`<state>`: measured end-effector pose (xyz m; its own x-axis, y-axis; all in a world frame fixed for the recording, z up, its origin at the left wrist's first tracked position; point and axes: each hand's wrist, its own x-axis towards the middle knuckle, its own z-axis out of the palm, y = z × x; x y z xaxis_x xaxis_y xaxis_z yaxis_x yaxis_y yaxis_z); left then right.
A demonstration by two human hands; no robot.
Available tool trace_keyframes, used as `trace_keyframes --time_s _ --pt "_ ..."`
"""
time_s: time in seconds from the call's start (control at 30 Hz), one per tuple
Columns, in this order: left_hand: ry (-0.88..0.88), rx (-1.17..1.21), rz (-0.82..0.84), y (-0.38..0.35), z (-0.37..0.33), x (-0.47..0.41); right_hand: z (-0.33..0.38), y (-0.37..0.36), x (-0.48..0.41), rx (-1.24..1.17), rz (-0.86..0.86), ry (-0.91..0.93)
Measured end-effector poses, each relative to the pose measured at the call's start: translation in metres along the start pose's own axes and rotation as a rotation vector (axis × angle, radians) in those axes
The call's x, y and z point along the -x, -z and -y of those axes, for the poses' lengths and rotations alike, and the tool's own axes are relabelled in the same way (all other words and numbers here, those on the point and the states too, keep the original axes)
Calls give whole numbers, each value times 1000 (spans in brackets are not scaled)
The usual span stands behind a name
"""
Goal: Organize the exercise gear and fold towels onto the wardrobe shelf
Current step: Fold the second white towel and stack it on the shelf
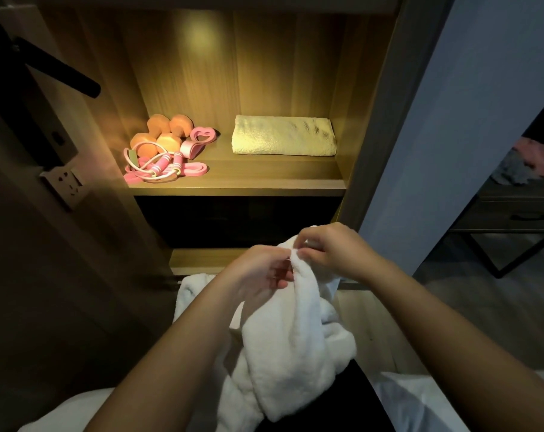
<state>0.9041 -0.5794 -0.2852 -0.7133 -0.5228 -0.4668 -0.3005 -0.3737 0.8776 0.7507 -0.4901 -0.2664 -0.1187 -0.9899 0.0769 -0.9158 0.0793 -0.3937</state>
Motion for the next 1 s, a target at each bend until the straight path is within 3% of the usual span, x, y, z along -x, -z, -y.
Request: trace_keyframes --time_s 0.07,0.17,0.27,0.37,0.4,0.43,0.57,0.67,0.73,0.87,0.93,1.0 --pt "33 11 -33 0 8 4 -3 -7 -1 28 12 -50" --pt "-81 -132 -258 -1 30 12 -12 -16 -3 41 -17 -103" --pt "-281 -470 -417 -6 48 24 -23 -16 -8 101 -70 -165" --pt "-256 -1070 -359 -11 60 26 -26 -11 -11 170 -80 -188" --pt "-244 -1124 -337 -11 63 23 -25 -10 -11 168 -89 -182" --pt "-222 -1062 -335 -10 65 20 -24 -9 -9 147 -89 -172" --pt "-57 -371 -339 0 55 15 -18 -3 3 -160 4 -66" --pt "-82 -275 -309 3 24 14 -7 3 8 -193 100 10" --pt "-104 -355 -302 3 0 13 3 6 6 -68 98 78" --pt "-210 -542 -294 -1 -29 20 17 29 -5 -141 -248 15" --pt "-324 -957 -462 -1 -39 26 21 44 -12 -192 -334 -42" --pt "-441 -1142 -675 1 -53 29 27 59 -18 -204 -384 -41"
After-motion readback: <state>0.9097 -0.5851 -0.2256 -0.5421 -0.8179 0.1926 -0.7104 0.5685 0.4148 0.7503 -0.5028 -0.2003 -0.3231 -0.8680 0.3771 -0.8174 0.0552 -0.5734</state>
